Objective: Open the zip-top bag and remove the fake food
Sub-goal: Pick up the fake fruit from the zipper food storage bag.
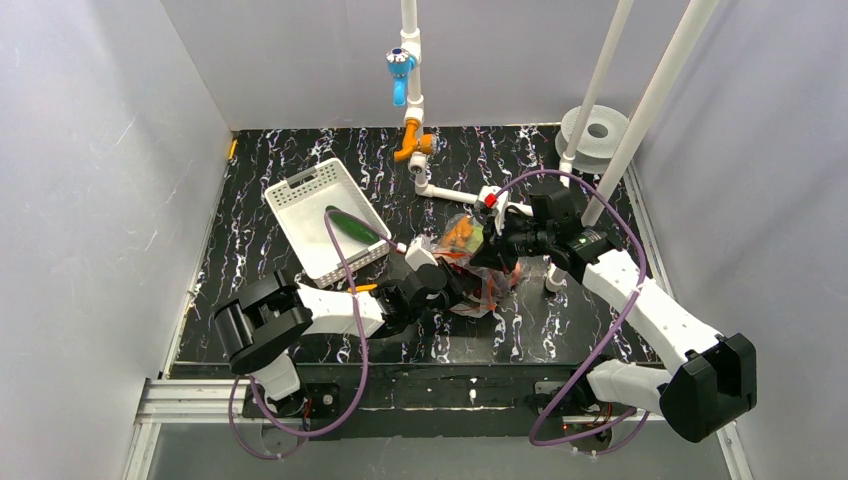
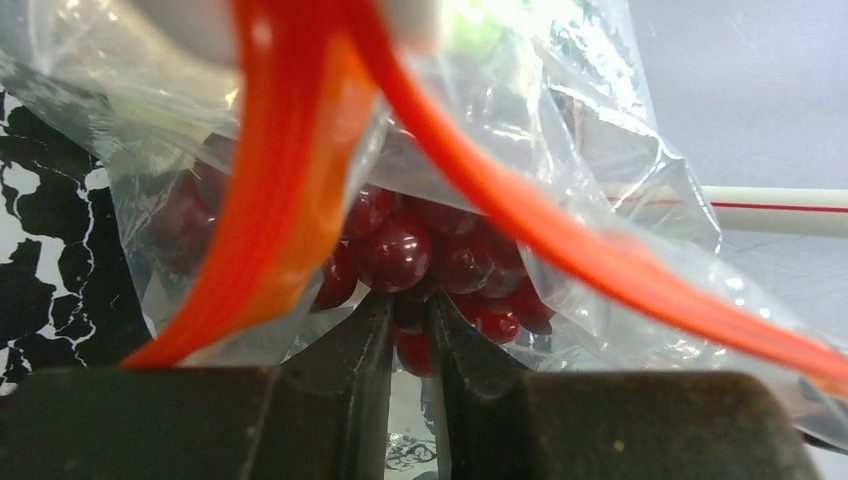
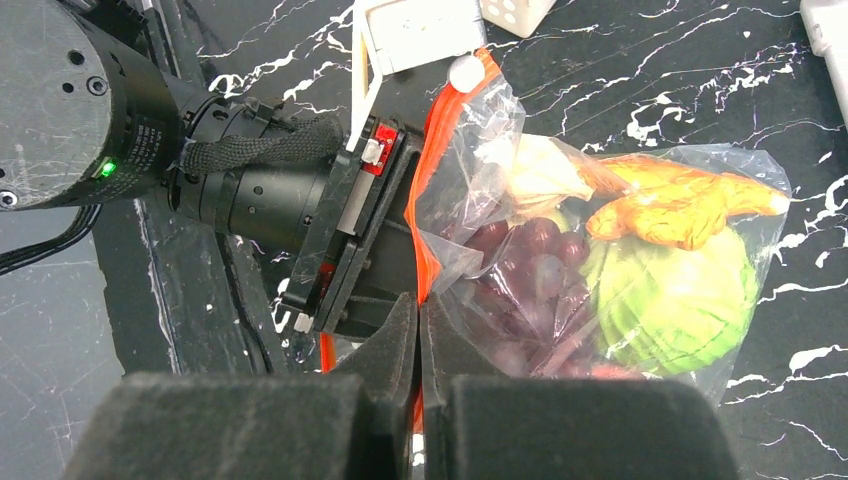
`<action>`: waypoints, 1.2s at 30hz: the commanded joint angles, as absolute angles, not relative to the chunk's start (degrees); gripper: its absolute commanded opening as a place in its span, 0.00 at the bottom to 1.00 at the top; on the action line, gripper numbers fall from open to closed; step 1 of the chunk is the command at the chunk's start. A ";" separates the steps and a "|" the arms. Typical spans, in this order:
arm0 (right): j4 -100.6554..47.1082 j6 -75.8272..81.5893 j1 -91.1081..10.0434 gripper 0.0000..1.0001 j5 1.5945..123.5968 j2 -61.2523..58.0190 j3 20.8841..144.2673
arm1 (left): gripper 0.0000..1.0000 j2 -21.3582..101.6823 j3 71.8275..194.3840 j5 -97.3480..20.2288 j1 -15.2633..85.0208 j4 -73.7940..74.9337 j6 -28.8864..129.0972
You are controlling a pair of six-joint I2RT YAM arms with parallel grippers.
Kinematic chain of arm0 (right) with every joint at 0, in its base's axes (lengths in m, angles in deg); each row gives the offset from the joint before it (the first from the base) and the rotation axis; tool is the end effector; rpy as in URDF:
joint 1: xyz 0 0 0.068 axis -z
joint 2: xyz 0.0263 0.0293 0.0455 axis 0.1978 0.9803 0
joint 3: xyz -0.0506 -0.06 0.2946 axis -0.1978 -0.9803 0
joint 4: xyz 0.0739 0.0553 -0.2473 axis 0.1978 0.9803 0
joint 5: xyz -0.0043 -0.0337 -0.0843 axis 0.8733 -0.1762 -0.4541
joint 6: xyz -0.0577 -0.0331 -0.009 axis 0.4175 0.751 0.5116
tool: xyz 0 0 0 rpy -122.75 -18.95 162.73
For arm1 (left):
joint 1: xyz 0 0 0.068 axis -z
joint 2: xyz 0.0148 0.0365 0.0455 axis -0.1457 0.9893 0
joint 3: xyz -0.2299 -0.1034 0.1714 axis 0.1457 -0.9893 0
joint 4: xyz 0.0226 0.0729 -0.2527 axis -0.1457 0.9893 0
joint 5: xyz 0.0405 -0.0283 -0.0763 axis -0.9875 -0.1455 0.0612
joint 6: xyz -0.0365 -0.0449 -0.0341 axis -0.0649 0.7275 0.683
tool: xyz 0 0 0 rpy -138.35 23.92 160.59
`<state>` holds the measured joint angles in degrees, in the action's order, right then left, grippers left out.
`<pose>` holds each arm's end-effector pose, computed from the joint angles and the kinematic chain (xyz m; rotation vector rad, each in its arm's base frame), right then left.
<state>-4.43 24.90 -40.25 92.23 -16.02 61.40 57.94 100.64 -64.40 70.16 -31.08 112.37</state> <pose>0.2055 0.1502 0.3252 -1.1432 1.8332 0.8438 0.1797 -0.3006 0.2045 -0.4508 2.0775 -1.2538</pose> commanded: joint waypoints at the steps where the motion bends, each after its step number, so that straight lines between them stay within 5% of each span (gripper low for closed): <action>1: -5.79 25.25 -39.71 0.01 92.76 -17.64 60.86 | 0.10 53.91 99.83 -66.51 70.35 -28.26 108.77; 36: -5.06 28.80 -38.83 0.01 92.55 -18.01 59.00 | 0.00 24.90 90.91 -72.29 69.02 -10.37 103.84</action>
<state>-5.26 25.49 -39.48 90.00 -16.72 59.54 28.63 92.29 -68.51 69.94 -11.94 104.96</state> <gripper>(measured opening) 0.029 0.118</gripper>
